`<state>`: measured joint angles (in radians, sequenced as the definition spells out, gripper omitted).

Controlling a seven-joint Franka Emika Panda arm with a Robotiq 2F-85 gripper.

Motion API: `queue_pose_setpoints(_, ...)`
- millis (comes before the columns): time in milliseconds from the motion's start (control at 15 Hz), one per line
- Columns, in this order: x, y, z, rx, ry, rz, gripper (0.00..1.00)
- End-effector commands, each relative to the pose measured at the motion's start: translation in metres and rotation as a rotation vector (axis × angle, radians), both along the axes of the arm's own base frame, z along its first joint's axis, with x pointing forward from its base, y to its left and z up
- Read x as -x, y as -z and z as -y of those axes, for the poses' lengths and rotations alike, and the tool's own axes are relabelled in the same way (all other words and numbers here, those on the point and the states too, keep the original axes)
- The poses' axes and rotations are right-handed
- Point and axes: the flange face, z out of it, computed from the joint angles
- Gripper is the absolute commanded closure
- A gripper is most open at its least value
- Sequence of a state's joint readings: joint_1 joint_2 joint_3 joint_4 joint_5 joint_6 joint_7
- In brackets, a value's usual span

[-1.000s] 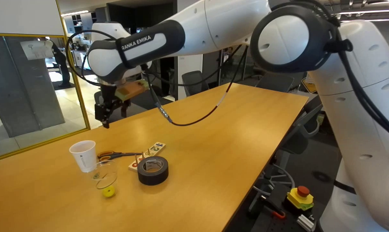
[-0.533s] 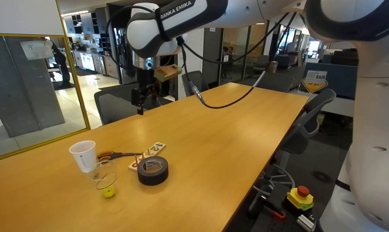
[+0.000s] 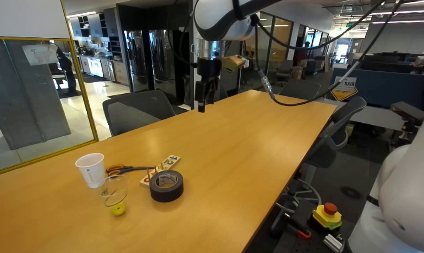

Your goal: Put three round orange blocks in the white cup, then put the two round yellow blocks in the clear cup and put the last round orange block in the white cup

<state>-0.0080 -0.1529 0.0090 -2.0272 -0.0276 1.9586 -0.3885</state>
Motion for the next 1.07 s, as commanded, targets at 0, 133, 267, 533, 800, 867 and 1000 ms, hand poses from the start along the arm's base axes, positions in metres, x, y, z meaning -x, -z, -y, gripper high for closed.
queue_pose_setpoints(0, 0.051, -0.003, 0.015, -0.054, 0.038, -0.007, 0.00)
queue_pose_setpoints(133, 0.076, 0.001, 0.017, -0.053, 0.052, -0.009, 0.00)
queue_pose_setpoints(267, 0.101, 0.004, 0.019, -0.052, 0.067, -0.010, 0.00)
queue_pose_setpoints(533, 0.142, -0.006, 0.028, -0.068, 0.127, -0.008, 0.00)
queue_pose_setpoints(800, 0.171, -0.024, 0.041, -0.092, 0.224, 0.014, 0.00)
queue_pose_setpoints(867, 0.176, -0.028, 0.044, -0.095, 0.239, 0.021, 0.00)
queue_pose_setpoints(1000, 0.185, -0.033, 0.046, -0.100, 0.263, 0.035, 0.00)
